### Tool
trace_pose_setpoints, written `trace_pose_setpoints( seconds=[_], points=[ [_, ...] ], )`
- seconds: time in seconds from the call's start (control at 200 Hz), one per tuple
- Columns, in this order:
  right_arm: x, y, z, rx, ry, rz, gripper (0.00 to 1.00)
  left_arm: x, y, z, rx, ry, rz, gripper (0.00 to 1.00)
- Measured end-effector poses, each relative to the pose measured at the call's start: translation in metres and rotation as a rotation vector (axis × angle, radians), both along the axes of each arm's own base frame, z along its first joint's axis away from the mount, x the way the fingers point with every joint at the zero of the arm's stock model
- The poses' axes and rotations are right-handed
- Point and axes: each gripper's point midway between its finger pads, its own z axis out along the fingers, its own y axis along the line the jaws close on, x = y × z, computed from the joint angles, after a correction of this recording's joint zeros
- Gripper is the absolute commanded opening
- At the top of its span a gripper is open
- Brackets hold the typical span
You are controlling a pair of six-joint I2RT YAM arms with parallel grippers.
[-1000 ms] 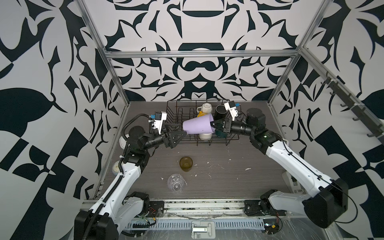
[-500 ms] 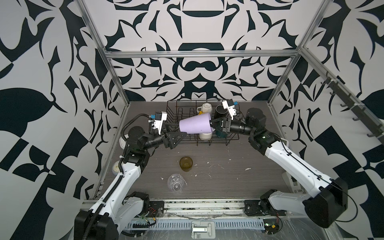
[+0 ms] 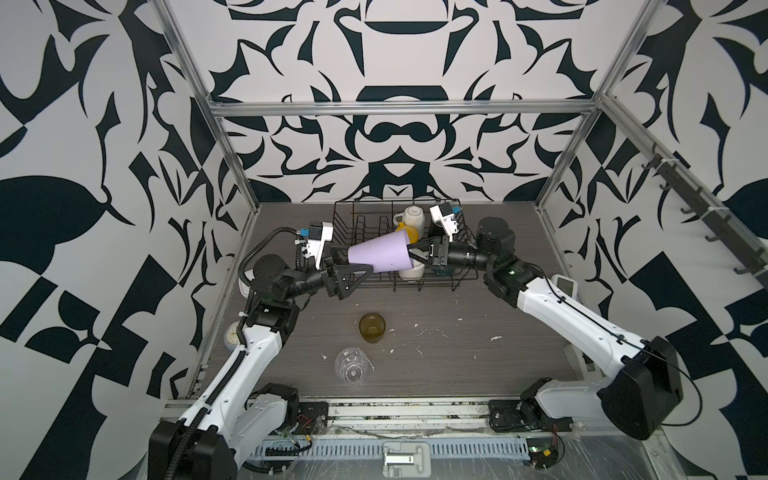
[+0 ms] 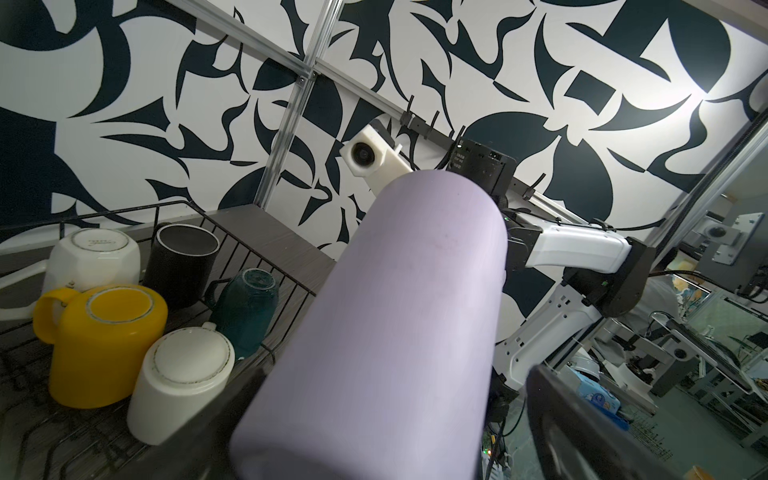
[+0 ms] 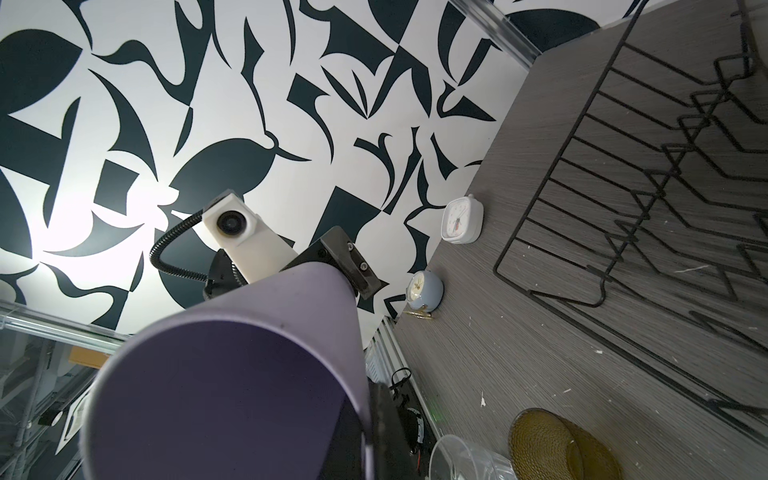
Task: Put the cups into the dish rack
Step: 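Close the left gripper on the lilac cup while the right gripper opens and withdraws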
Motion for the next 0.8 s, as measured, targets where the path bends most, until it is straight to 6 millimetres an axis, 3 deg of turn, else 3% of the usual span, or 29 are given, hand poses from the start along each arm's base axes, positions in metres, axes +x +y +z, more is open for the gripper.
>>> trace_pose_setpoints(
  seconds=[0.315, 0.8],
  points=[
    [0.001, 0.009, 0.001, 0.019, -0.005, 0.019, 0.0, -0.006, 0.0, 0.008, -0.017, -0.018, -0.028, 1.0],
    [0.0, 0.022, 0.0, 0.049, 0.008, 0.069, 0.0, -0.006, -0.001, 0.011, -0.037, -0.008, -0.054, 0.89]
  ],
)
